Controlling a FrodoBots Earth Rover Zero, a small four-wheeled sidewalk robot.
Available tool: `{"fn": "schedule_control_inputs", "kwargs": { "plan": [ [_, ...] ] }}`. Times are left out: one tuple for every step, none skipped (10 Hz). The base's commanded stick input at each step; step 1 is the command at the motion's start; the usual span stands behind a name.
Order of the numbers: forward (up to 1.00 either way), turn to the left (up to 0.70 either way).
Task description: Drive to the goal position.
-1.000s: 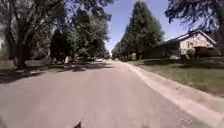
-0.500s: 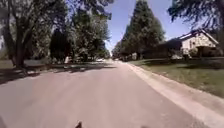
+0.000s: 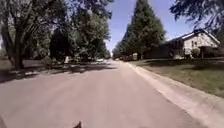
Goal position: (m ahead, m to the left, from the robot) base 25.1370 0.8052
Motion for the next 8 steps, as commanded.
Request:
{"fn": "schedule_control_inputs", "kwargs": {
  "plan": [
    [0.7,0.0],
    [0.7,0.0],
    [0.7,0.0],
    [0.7,0.0],
    [0.7,0.0],
    [0.7,0.0],
    [0.7,-0.06],
    [0.7,-0.35]
  ]
}}
